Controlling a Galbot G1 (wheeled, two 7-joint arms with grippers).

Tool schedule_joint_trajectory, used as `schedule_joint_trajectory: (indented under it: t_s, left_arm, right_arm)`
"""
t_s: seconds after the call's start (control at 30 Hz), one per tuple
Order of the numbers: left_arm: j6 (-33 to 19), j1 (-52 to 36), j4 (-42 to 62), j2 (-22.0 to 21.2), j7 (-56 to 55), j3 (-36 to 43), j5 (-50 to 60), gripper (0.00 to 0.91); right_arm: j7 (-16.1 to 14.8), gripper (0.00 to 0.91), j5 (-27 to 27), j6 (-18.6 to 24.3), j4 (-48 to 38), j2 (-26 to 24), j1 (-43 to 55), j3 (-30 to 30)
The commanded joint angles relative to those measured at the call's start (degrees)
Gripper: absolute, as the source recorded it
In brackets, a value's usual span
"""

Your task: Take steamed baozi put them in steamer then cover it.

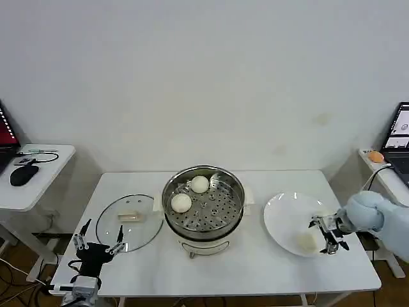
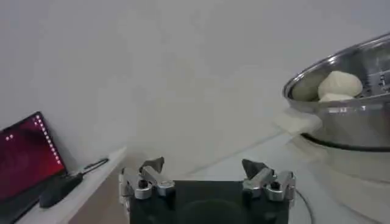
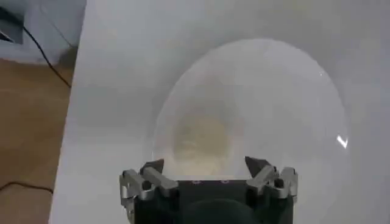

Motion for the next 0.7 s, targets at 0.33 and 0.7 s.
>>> schedule_joint_trajectory:
  t_s: [0.33, 0.7]
  left_arm:
    - [0.0, -0.2, 0.4, -0.1, -0.1, 0.0, 0.0, 0.907]
    - [0.0, 0.0, -0.3, -0.3, -0.1, 0.0, 0.0, 0.907]
  right_arm:
    - [-0.5, 0.786, 0.0, -1.4, -3.3, 3.0, -0.3, -0.2]
    - [-0.8, 0.564, 0.2, -2.3, -3.6, 3.2, -0.3, -0.3]
